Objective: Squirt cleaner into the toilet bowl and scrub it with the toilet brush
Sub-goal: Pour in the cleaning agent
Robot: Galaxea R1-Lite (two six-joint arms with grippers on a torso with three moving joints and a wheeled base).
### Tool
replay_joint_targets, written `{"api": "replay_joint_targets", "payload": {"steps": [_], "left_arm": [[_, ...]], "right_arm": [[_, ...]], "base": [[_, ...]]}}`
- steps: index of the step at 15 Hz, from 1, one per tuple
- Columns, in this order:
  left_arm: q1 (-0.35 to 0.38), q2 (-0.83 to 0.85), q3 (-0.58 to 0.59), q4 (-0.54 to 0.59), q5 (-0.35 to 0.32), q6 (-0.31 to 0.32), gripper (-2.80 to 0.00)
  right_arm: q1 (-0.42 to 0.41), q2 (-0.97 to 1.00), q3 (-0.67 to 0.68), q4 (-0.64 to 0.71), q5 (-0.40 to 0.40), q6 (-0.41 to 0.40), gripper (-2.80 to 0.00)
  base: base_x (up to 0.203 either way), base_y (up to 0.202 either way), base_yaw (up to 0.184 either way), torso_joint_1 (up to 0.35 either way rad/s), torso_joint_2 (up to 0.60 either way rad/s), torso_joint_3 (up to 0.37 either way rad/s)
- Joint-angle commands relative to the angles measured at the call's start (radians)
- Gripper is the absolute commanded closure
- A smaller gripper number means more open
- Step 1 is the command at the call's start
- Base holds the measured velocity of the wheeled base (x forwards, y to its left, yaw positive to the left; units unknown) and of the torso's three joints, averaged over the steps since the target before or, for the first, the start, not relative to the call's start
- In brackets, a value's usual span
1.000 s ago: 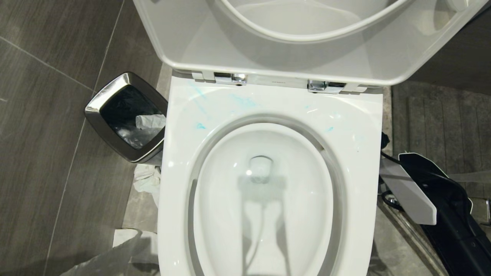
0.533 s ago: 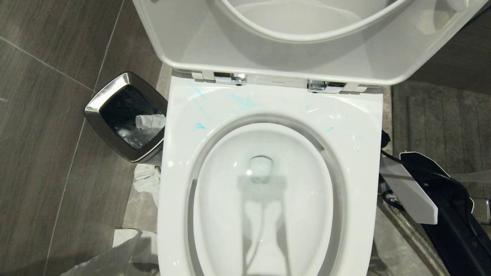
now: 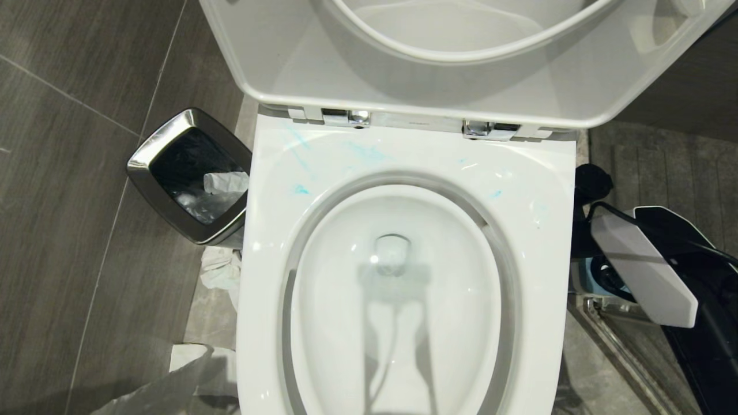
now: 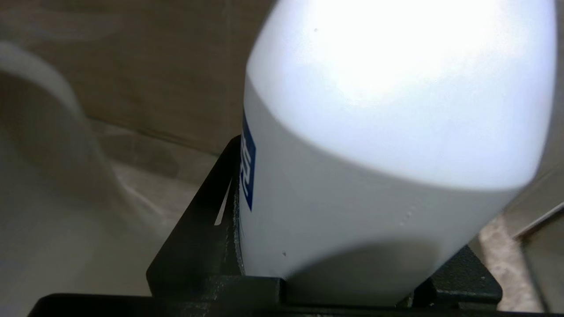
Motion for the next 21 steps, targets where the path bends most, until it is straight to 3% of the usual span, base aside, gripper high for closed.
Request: {"api": "replay_joint_targets", "payload": {"steps": [1, 4, 9, 21], "left_arm": [[0.000, 0.001, 0.006, 0.000, 0.000, 0.000, 0.00], [0.000, 0.000, 0.006, 0.000, 0.000, 0.000, 0.00], [0.000, -0.001, 0.006, 0.000, 0.000, 0.000, 0.00], [0.000, -0.001, 0.006, 0.000, 0.000, 0.000, 0.00]], "right_arm": [[-0.001, -0.083, 0.047, -0.008, -0.004, -0.003, 0.00], [-0.001, -0.181, 0.139, -0.008, -0.013, -0.023, 0.00], [0.017, -0.425, 0.409, -0.008, -0.079, -0.058, 0.00], [-0.030, -0.910, 0.873, -0.008, -0.187, -0.062, 0.00]], "base": [[0.000, 0.000, 0.000, 0.000, 0.00, 0.000], [0.000, 0.000, 0.000, 0.000, 0.00, 0.000], [0.000, 0.000, 0.000, 0.000, 0.00, 0.000], [0.000, 0.000, 0.000, 0.000, 0.00, 0.000]]}}
